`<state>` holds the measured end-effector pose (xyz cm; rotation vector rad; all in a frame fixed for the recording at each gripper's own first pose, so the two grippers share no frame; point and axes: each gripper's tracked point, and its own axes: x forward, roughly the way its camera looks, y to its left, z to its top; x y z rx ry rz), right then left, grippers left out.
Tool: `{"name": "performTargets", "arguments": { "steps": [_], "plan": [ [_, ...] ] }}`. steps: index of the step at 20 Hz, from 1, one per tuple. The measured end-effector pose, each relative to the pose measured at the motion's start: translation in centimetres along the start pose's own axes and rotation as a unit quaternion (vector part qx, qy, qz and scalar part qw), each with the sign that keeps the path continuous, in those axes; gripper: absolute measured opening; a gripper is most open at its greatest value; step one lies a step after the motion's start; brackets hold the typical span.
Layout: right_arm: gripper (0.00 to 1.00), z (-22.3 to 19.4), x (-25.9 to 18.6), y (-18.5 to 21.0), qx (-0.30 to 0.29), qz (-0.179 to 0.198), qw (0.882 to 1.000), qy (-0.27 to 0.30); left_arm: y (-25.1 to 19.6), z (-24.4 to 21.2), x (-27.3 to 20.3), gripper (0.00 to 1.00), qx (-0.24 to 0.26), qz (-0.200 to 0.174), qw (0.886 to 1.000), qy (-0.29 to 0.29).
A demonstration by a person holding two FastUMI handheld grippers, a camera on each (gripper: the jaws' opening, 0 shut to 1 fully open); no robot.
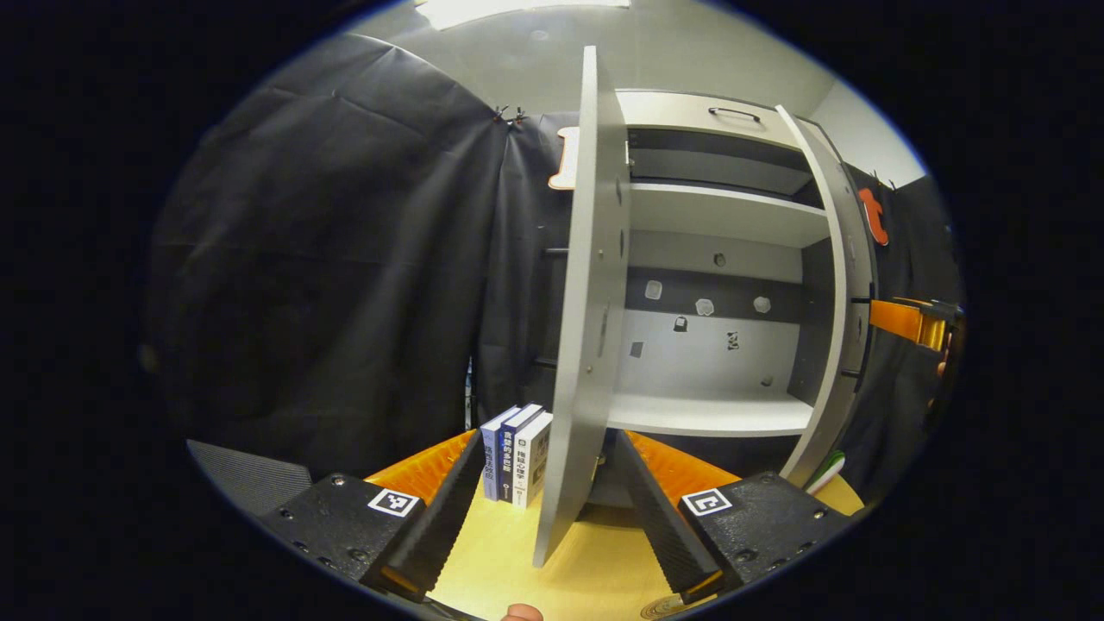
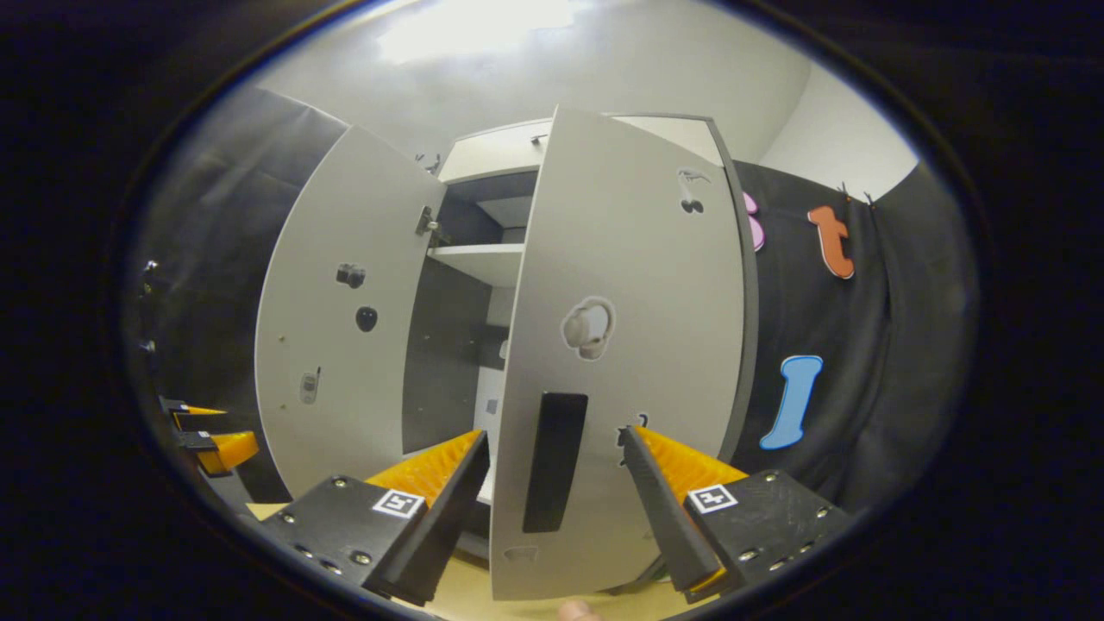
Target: Grasp the bottle in the cabinet with the left hand and place it on the coaster, then close the right door with the right hand and the left door with the left hand.
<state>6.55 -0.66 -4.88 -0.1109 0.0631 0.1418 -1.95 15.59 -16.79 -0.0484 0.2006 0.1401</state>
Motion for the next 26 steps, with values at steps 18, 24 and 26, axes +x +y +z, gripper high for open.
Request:
{"name": "performTargets", "arguments": {
  "steps": [18,24,26],
  "plan": [
    [0.95,-1.3,0.6,2.6,-0.012,-0.037,0.999,0.014,4.8,-1.5,4.2,0.95,-0.007,-0.008,1.000,0.024],
    [0.95,-1.4,0.6,2.6,-0.008,-0.056,0.998,0.013,4.5,-2.0,5.5,0.95,-0.011,-0.028,0.999,0.034],
    [0.92,-1.5,0.6,2.5,-0.007,-0.061,0.998,0.013,4.5,-1.9,5.7,0.95,-0.006,-0.035,0.999,0.032]
  ]
}}
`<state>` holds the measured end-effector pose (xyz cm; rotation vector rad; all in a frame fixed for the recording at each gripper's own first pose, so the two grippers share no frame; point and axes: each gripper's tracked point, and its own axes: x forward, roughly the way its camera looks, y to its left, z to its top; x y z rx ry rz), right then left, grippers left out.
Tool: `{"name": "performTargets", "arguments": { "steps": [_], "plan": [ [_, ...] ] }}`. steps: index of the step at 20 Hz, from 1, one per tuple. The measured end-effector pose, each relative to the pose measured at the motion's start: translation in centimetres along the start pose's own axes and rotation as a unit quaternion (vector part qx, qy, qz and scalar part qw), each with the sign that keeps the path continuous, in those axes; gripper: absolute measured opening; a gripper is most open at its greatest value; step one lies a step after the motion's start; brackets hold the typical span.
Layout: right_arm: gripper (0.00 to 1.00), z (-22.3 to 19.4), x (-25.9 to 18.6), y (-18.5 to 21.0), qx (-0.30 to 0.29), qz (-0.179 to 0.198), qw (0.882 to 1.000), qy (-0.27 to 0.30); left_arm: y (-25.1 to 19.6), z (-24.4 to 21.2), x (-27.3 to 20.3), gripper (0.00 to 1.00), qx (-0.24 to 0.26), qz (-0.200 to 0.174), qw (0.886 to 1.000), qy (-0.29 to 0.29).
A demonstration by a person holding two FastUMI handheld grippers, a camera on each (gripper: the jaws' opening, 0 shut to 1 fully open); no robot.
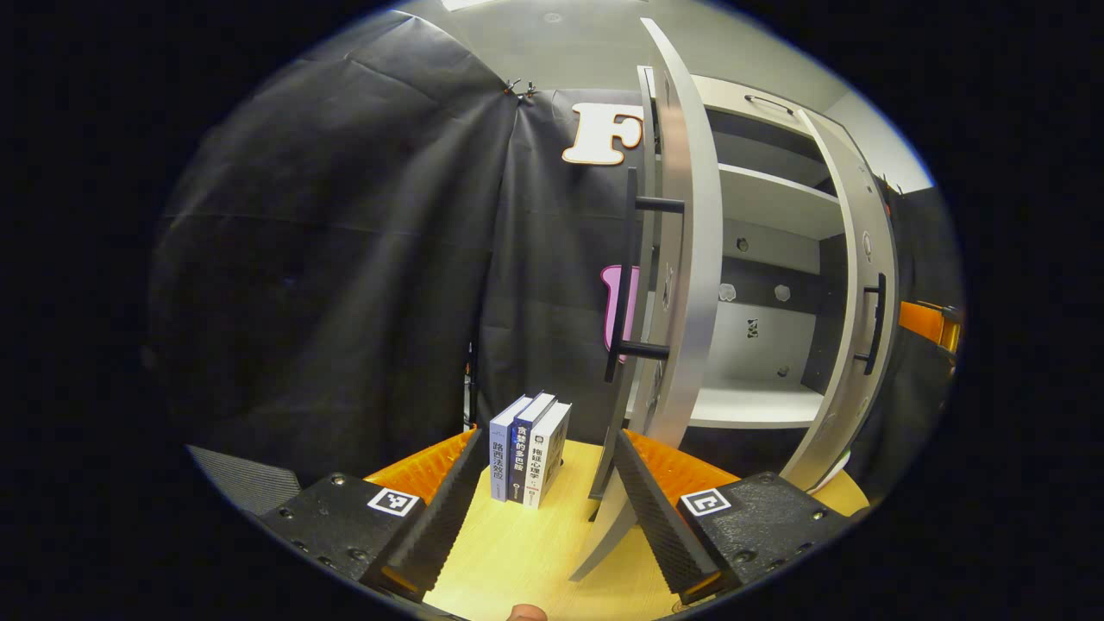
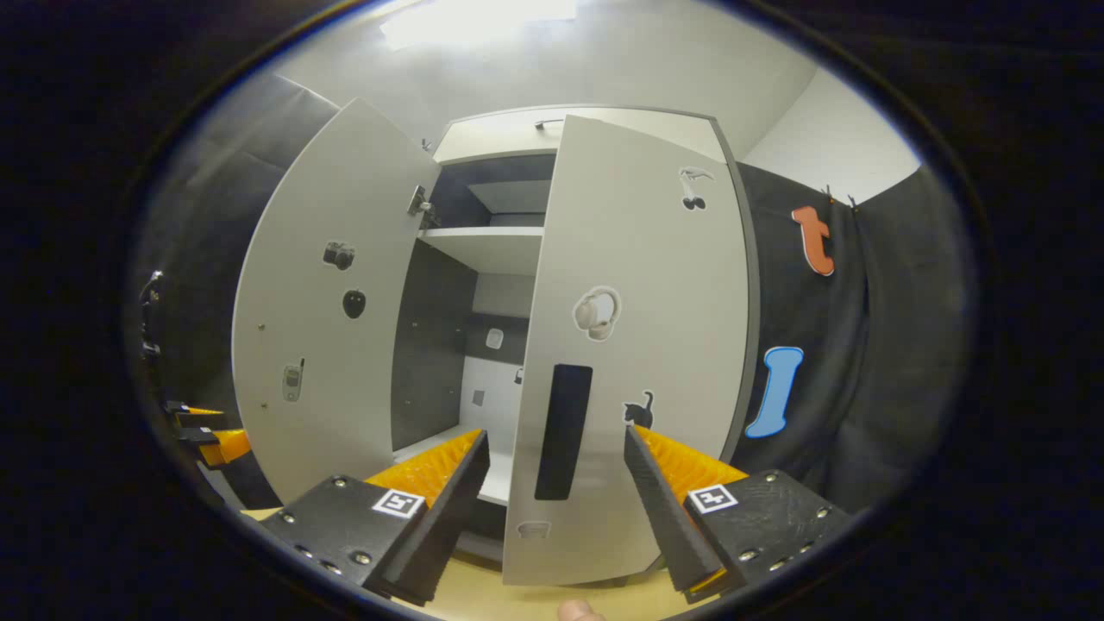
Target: Grasp the bottle in the cabinet with the left hand and place it on the coaster, then close the right door with the right hand and the left door with the left hand.
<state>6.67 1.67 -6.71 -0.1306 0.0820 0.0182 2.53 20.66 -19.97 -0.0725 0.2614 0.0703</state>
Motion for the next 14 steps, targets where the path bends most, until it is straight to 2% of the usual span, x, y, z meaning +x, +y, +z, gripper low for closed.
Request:
{"name": "performTargets", "arguments": {
  "steps": [1,2,7,14],
  "plan": [
    [0.95,0.0,0.0,-0.1,0.000,-0.003,1.000,0.001,-0.3,0.1,0.1,0.95,-0.001,-0.010,1.000,-0.001],
    [0.95,0.0,0.1,-0.2,0.001,-0.004,1.000,0.001,-0.5,0.0,0.2,0.90,-0.004,-0.018,1.000,0.002],
    [0.95,-0.4,0.1,-0.6,0.004,-0.009,1.000,0.003,-1.2,-0.3,0.3,0.93,-0.037,-0.044,0.998,0.007],
    [0.93,-0.3,0.2,-1.1,0.009,-0.006,1.000,0.003,-3.2,-0.5,-0.1,0.93,-0.034,-0.066,0.997,0.010]
  ]
}}
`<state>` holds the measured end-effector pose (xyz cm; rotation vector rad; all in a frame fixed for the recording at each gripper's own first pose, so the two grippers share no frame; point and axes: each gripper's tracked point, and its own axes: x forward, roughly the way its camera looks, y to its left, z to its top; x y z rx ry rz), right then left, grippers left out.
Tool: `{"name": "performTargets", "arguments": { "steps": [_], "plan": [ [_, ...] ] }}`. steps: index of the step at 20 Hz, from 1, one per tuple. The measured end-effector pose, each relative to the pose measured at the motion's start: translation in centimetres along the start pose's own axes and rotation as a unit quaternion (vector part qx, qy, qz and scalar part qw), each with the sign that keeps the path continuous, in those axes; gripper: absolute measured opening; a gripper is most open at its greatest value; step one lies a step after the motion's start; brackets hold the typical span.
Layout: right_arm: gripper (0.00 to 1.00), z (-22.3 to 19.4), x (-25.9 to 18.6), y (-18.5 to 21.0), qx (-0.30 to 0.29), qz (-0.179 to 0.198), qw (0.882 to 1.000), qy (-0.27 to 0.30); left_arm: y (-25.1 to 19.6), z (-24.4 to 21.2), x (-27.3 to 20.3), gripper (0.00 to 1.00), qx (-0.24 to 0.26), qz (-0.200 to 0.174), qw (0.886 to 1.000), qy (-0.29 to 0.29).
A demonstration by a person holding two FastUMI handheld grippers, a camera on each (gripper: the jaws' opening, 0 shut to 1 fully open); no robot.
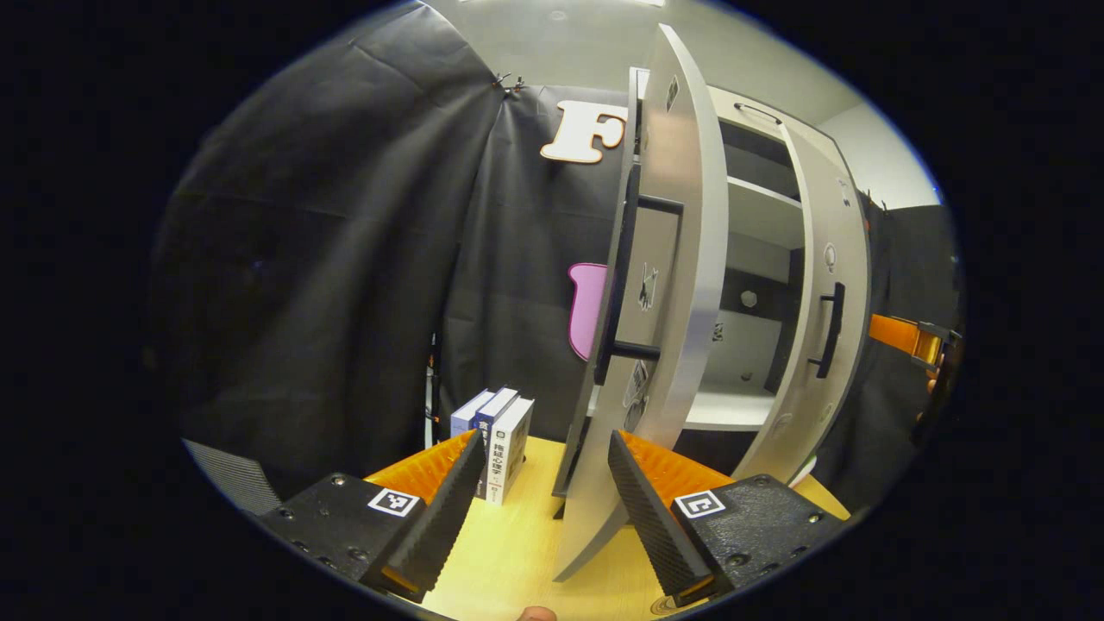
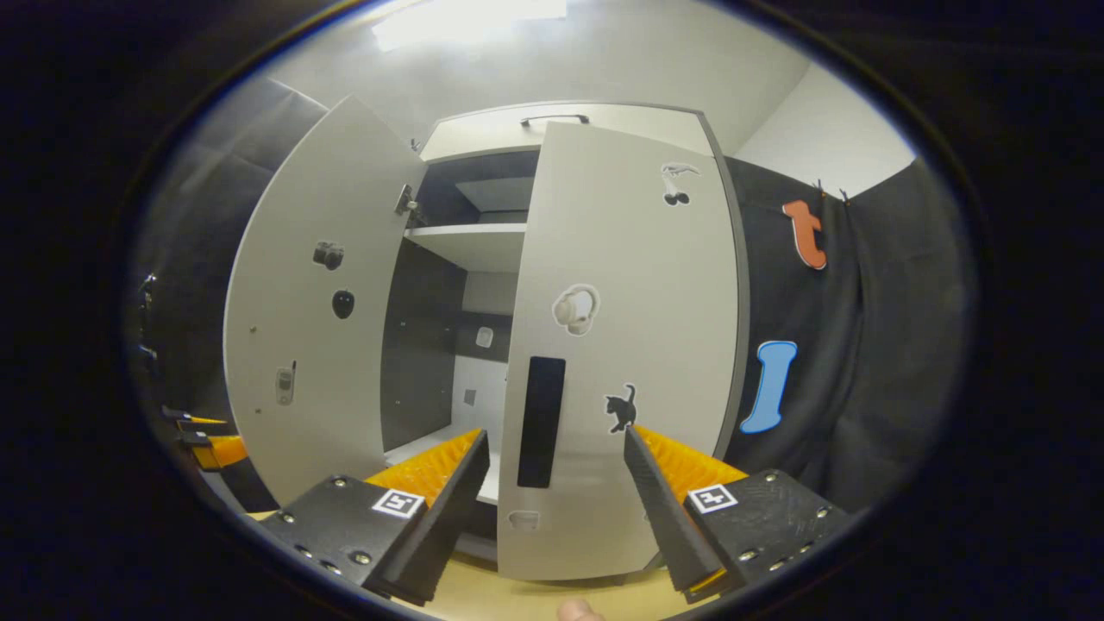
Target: Grasp the bottle in the cabinet with the left hand and place it on the coaster, then close the right door with the right hand and the left door with the left hand.
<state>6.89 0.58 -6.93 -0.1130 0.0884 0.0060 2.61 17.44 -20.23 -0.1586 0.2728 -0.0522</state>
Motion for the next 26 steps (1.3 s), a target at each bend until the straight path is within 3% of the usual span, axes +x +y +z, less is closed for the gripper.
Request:
{"name": "performTargets", "arguments": {
  "steps": [7,8,9,15,16,18,22,24,26],
  "plan": [
    [0.95,0.2,-0.7,-1.2,-0.001,-0.008,1.000,-0.001,-3.9,-0.7,0.4,0.92,0.012,-0.037,0.999,0.007],
    [0.93,0.1,-0.8,-1.4,0.000,-0.010,1.000,-0.001,-4.3,-0.8,0.4,0.88,0.014,-0.042,0.999,0.008],
    [0.93,0.2,-1.0,-1.7,0.000,-0.012,1.000,-0.001,-4.7,-0.9,0.4,0.92,0.016,-0.047,0.999,0.010],
    [0.95,-0.1,-1.5,-2.7,0.000,-0.024,1.000,0.003,-6.4,-1.1,0.7,0.92,0.021,-0.065,0.998,0.014],
    [0.95,0.0,-1.5,-2.8,0.000,-0.025,1.000,0.003,-6.7,-1.2,0.8,0.87,0.021,-0.069,0.997,0.014],
    [0.95,0.1,-1.6,-2.9,-0.001,-0.026,1.000,0.002,-7.3,-1.4,1.1,0.92,0.023,-0.075,0.997,0.015],
    [0.93,0.0,-1.8,-3.1,-0.003,-0.030,1.000,0.002,-8.1,-1.5,1.3,0.93,0.028,-0.086,0.996,0.016],
    [0.93,-0.2,-1.8,-3.4,-0.003,-0.033,0.999,0.004,-8.3,-1.6,1.3,0.88,0.025,-0.090,0.995,0.018],
    [0.93,-0.3,-1.8,-3.6,-0.002,-0.034,0.999,0.005,-8.5,-1.7,1.5,0.93,0.024,-0.094,0.995,0.018]
  ]
}}
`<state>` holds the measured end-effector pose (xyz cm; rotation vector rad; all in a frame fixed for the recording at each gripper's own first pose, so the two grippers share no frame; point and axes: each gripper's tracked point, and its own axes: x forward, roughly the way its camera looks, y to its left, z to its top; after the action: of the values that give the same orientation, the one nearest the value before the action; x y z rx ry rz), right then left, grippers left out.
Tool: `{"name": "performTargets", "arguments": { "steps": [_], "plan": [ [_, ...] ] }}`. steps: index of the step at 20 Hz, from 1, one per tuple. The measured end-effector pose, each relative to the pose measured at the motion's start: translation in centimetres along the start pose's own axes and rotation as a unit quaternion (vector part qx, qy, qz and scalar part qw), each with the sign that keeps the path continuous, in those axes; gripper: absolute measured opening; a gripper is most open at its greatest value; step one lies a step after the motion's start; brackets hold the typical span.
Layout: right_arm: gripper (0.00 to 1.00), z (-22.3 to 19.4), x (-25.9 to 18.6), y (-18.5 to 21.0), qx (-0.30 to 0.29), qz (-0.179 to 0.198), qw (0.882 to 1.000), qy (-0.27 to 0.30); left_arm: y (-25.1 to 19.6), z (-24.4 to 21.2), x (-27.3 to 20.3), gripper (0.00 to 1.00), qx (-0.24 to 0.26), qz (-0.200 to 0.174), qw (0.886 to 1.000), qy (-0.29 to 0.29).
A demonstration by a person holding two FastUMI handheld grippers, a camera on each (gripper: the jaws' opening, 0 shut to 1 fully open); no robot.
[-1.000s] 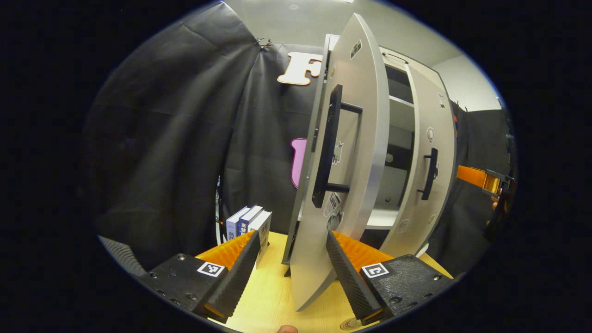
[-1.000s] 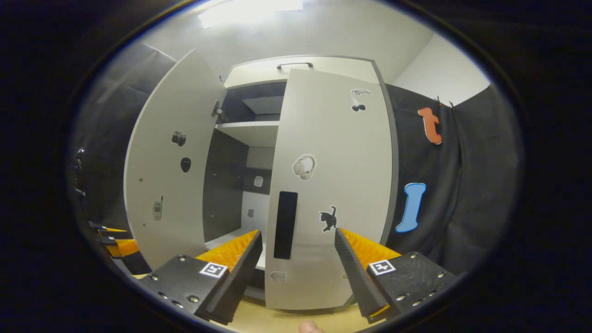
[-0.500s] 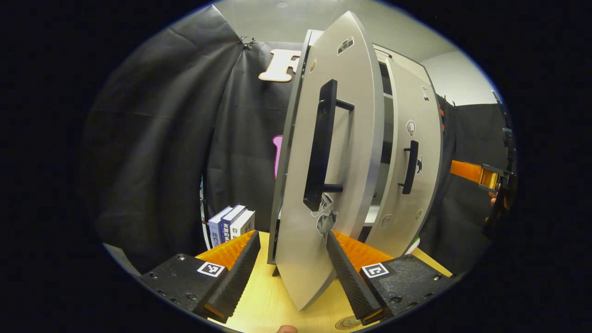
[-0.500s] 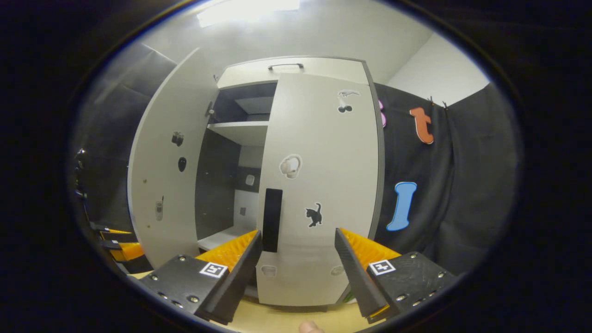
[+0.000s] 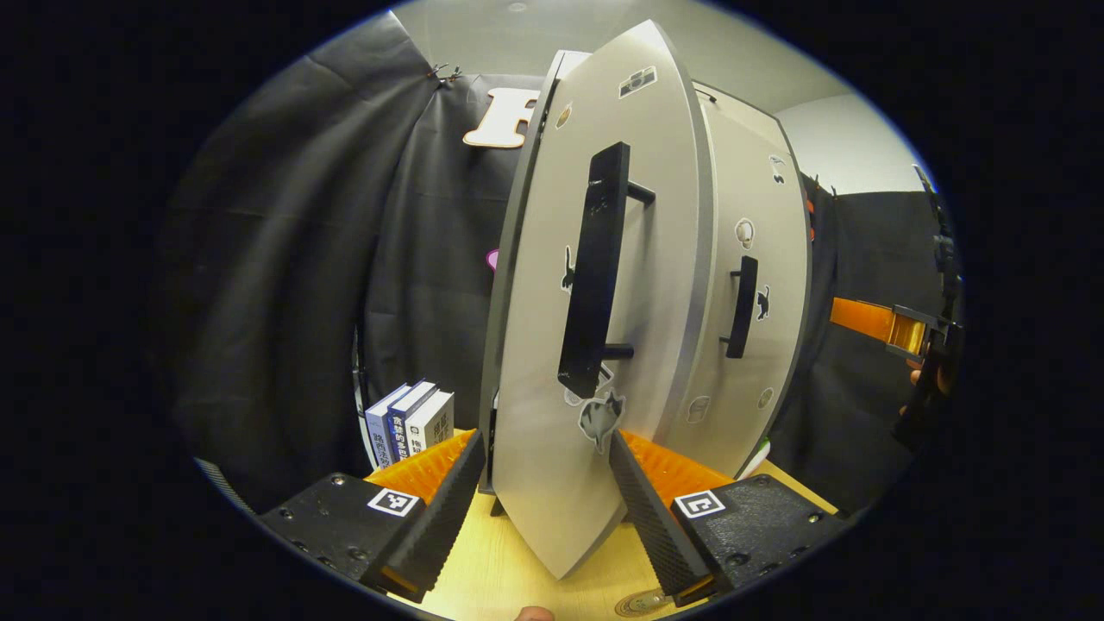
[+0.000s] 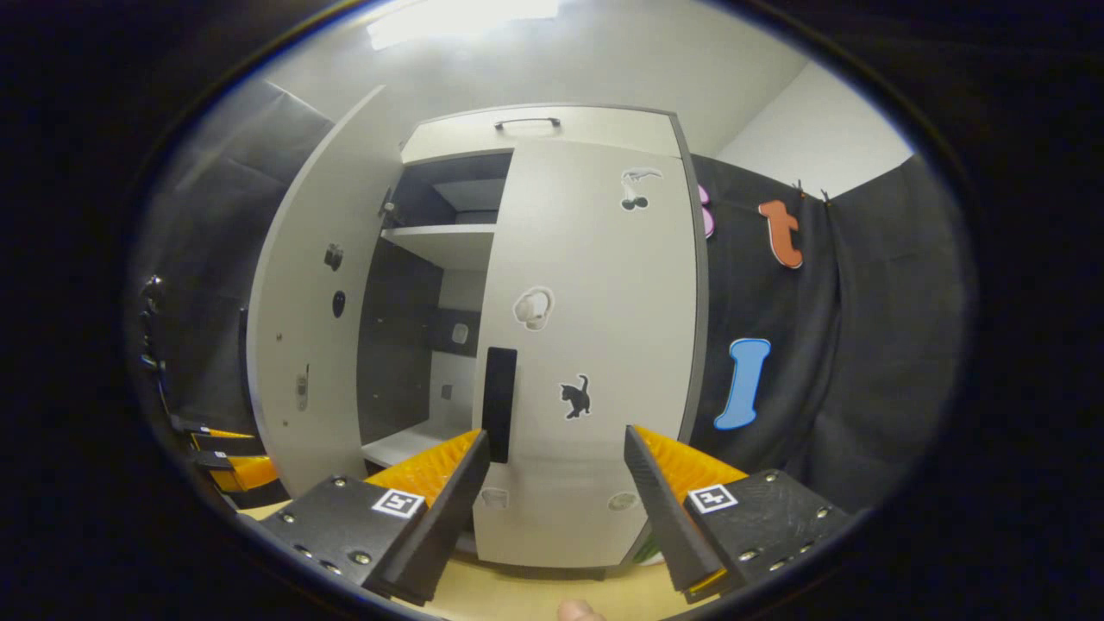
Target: Grasp the bottle in the cabinet with the left hand and place it on the coaster, then close the right door with the right hand and the left door with the left hand.
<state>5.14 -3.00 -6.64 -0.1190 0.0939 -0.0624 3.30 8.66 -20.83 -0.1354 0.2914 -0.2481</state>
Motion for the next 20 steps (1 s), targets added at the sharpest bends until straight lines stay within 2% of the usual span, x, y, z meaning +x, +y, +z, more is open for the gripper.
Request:
{"name": "performTargets", "arguments": {
  "steps": [8,9,10,20],
  "plan": [
    [0.93,-0.1,0.4,-0.2,0.000,-0.001,1.000,0.000,-1.4,-0.1,0.9,0.93,0.012,-0.013,1.000,0.002],
    [0.93,-0.2,0.3,-0.2,-0.001,-0.001,1.000,0.000,-1.6,-0.1,1.0,0.88,0.011,-0.016,1.000,0.002],
    [0.93,-0.3,0.3,-0.2,-0.002,-0.001,1.000,0.000,-1.8,-0.1,1.2,0.92,0.011,-0.018,1.000,0.002],
    [0.93,0.0,0.4,-1.4,-0.002,-0.019,1.000,-0.001,-5.2,-0.6,2.8,0.93,0.010,-0.063,0.998,0.007]
  ]
}}
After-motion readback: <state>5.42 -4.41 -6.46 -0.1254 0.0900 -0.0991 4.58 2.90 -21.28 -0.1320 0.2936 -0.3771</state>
